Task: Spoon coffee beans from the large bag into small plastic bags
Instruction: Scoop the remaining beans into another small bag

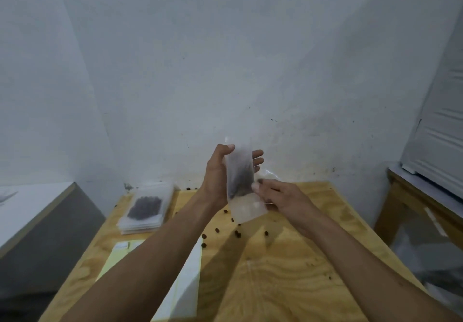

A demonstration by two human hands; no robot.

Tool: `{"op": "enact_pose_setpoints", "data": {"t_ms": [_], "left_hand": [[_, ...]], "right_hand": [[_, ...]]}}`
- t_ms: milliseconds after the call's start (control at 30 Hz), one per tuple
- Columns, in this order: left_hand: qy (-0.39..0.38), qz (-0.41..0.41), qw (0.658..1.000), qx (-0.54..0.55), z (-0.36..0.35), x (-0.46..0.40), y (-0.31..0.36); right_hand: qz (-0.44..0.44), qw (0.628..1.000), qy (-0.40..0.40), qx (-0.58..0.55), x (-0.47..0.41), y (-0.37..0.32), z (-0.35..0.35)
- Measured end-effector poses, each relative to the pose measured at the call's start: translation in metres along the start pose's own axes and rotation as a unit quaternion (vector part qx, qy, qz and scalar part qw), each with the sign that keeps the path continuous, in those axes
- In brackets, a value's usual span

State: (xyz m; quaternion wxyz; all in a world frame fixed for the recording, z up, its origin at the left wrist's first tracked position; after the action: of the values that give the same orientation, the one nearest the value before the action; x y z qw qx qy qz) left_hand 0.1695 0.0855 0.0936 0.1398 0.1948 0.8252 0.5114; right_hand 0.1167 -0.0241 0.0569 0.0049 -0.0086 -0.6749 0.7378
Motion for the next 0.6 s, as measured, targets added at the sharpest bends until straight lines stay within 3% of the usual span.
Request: {"op": "enact_pose_setpoints", "data": {"t_ms": [100, 233, 400, 600], "left_hand": [[0.017, -0.001, 1.000, 0.002, 0.004, 0.007, 0.008], [0.194, -0.133, 0.957, -0.172, 0.063, 0.008, 0.041], [0.243, -0.162, 0.939, -0.179, 0.097, 0.016, 0.056], [0.250, -0.159, 0.932, -0.206, 0.105, 0.015, 0.071]], "right_hand": [[0.013, 0.999, 0.035, -0.033, -0.014, -0.003, -0.006], [0.026, 0.996, 0.063, -0.053, -0.026, -0.009, 0.001], [0.033, 0.998, 0.039, 0.039, -0.041, -0.020, -0.007], [0.069, 0.996, 0.038, 0.034, -0.061, -0.061, -0.019]]}}
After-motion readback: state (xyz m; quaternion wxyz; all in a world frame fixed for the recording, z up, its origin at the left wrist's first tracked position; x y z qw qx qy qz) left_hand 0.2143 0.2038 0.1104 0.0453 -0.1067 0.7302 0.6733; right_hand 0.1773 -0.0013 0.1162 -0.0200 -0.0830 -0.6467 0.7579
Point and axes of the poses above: each hand's wrist, its own x-axis away from the middle knuckle, its own z-axis out of the back of the hand, y = z × x, the point moved 10 cm from there along -x, towards the middle knuckle, and after that the axes turned 3 degrees about y, right-handed, at the moved point
